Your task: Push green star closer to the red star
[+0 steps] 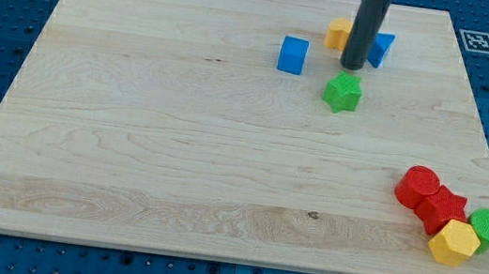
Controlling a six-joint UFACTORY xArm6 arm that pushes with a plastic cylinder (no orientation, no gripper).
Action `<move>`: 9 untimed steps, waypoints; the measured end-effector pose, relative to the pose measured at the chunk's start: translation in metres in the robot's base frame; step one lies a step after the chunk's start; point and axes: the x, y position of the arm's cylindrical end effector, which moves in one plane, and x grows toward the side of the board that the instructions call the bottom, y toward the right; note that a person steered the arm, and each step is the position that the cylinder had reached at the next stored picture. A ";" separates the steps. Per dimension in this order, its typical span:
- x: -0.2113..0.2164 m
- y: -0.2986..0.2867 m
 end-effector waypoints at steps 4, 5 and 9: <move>0.171 -0.015; 0.199 -0.014; 0.278 -0.062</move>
